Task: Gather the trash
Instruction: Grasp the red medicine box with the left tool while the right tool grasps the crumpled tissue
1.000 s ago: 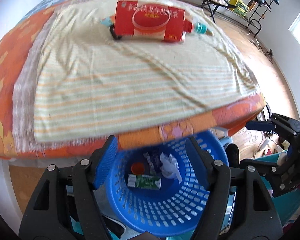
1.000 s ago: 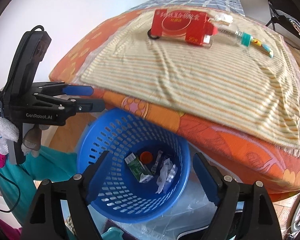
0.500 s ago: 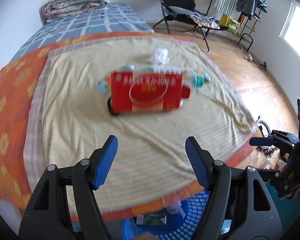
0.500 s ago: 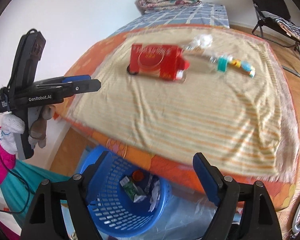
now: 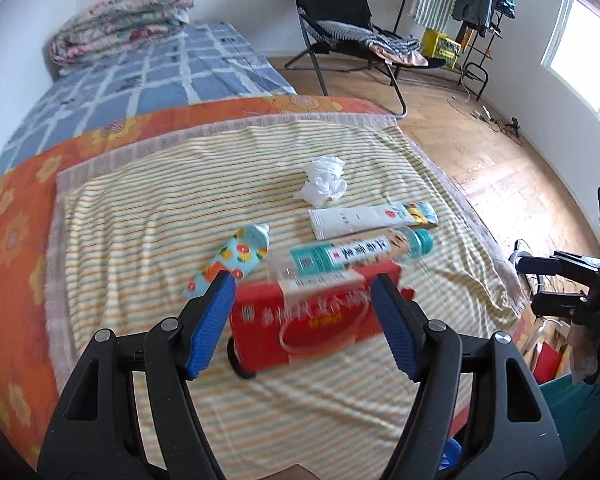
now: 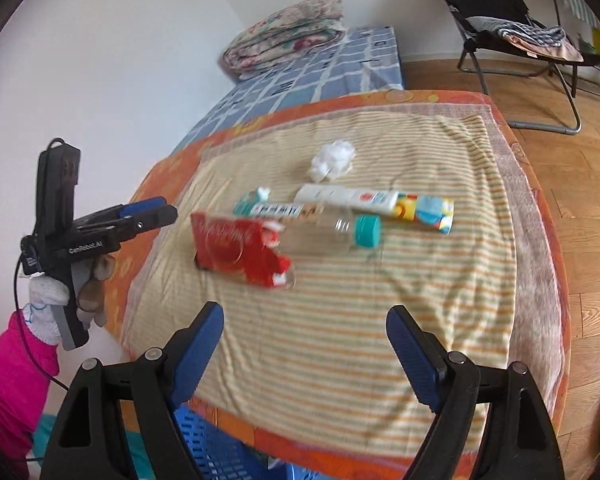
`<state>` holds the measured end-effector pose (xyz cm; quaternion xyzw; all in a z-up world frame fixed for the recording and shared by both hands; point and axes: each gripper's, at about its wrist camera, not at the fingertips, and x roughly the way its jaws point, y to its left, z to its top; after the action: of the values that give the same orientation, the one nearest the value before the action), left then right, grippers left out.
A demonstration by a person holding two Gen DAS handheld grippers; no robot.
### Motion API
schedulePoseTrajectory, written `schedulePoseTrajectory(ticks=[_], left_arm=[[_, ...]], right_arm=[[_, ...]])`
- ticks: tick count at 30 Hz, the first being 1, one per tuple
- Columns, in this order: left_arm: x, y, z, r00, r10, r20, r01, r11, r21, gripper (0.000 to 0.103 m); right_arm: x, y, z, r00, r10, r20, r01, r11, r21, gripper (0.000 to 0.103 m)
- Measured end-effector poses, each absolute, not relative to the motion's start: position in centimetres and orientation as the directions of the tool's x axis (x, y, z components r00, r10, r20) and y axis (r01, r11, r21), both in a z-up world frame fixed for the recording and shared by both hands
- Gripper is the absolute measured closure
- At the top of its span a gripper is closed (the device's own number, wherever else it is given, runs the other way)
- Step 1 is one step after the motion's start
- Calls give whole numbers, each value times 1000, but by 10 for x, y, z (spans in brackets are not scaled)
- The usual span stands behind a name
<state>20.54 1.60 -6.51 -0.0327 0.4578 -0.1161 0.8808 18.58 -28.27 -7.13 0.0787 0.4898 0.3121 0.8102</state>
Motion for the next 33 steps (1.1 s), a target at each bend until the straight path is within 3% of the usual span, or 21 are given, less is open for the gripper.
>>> schedulePoseTrajectory(ticks=[9,20,23,30,33], left_arm=[[246,41,-107,455,-355,-817,110,933,-344,31],[225,37,-112,369,-457,-809,185,889,-418,31],[215,30,-113,347,-452,-822,218,891,-398,31],[191,-1,-118,352,-339,-872,330,917,-224,31],[185,-11,-121,369,-313,-875,361,916,-175,43]], right_arm=[[213,-272,-82,307,592,-745,-420,787,452,18],[249,-249,-88,313,601,-735,-401,785,472,18],[257,-240,-89,315,602,-733,-407,784,469,18],[281,-219,-92,329,591,-737,-409,792,453,18],[295,-213,-97,330,577,-747,-395,803,446,18]])
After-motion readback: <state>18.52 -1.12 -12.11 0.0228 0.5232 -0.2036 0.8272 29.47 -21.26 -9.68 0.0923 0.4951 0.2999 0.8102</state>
